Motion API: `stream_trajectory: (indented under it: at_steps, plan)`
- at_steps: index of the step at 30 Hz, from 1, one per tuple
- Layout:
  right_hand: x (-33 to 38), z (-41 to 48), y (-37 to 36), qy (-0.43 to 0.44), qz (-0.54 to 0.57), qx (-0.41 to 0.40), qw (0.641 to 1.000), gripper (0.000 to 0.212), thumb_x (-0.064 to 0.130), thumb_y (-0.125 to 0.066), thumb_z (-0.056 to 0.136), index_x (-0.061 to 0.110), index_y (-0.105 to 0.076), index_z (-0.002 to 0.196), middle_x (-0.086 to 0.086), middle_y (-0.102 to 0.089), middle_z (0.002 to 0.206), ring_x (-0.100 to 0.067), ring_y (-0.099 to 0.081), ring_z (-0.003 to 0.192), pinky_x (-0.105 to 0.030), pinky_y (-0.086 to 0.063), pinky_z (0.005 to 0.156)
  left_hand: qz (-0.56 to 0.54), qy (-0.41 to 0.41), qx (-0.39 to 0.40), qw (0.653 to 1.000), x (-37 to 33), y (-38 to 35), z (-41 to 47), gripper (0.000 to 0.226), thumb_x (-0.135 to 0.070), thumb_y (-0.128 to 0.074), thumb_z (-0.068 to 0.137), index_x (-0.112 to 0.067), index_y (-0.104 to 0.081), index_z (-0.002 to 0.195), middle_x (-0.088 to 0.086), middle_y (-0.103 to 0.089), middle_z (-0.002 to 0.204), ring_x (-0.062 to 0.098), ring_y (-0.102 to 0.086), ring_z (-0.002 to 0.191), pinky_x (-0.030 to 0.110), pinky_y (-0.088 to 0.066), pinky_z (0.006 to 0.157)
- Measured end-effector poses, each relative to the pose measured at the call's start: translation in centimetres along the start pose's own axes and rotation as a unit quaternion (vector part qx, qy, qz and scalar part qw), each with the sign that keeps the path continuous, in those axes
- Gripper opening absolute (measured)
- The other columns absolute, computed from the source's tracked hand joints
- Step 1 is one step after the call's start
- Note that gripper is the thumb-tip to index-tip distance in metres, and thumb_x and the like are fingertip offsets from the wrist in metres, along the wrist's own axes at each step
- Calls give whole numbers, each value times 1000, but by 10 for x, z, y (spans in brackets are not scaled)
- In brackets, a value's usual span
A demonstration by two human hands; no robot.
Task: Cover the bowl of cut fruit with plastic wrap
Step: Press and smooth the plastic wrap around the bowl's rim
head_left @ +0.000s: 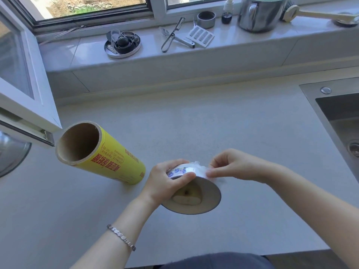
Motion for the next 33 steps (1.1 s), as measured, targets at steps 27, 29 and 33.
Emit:
stream_trajectory:
  at_steps: [27,29,33]
  plan:
    - [-35,6,8,-105,258,142,950,22,9,-65,76,19,-66,57,3,-59,54,-8,-56,50,-18,-50,55,42,-29,65,997,-7,-7,-1,15,-54,-62,54,-48,-64,68,-28,-66,69,-1,-59,70,15,-47,70]
    - [-38,7,9,-86,317,99,939,21,14,-68,74,18,-66,54,3,-62,55,-8,-57,49,-18,-50,53,44,-28,66,996,-6,-6,-1,16,-55,-62,55,-48,-64,69,-28,-66,69,-2,-60,71,15,-47,70]
    - [-43,9,5,11,421,35,906,21,23,-85,53,18,-64,53,-3,-75,89,-12,-70,81,-20,-56,67,44,-22,68,996,-5,-7,0,16,-55,-61,54,-50,-64,69,-30,-66,68,-4,-60,70,13,-47,70]
Point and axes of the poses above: each hand's wrist, its own z-axis towards the middle knuckle, its own y-axis out of the back of the hand, x = y × z, the point moved 4 cm from there along z, towards the middle knuckle
